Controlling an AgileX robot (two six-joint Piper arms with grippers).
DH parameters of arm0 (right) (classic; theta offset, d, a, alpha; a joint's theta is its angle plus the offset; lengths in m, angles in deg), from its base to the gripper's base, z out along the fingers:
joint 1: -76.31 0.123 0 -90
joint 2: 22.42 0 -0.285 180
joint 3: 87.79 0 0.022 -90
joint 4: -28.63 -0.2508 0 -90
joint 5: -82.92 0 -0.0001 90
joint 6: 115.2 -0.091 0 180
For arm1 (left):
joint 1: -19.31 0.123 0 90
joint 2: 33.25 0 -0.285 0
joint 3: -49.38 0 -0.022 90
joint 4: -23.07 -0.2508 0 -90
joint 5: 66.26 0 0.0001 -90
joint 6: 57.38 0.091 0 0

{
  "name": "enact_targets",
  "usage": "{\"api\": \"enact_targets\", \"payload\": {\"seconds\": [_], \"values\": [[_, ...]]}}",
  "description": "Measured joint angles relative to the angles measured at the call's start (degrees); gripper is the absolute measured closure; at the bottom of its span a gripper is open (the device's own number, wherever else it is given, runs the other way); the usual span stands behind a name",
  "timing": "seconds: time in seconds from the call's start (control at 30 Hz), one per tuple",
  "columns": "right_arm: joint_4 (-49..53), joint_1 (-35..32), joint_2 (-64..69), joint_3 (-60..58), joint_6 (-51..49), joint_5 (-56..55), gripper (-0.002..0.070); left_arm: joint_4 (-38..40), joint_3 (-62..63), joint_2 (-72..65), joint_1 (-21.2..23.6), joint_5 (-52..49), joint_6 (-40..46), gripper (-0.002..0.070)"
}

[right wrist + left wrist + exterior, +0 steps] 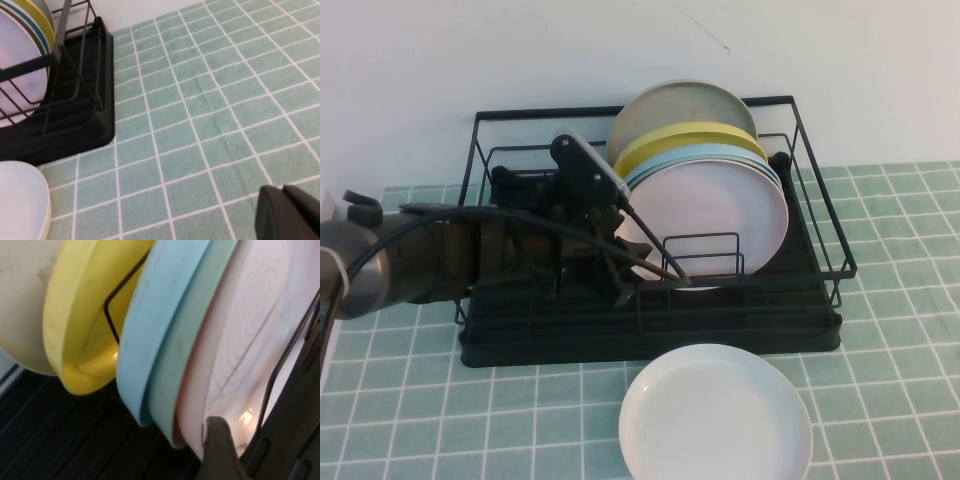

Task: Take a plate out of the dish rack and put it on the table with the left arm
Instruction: Grasp the plate from the shelf

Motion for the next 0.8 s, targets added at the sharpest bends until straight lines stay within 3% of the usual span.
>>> {"api": "enact_targets", "payload": {"seconds": [0.8], "values": [[0.00,0.00,0.00,0.00,0.00,0.00,0.0678,0.99,0.00,3.36,-0.13,5.49,3.86,0.0281]]}}
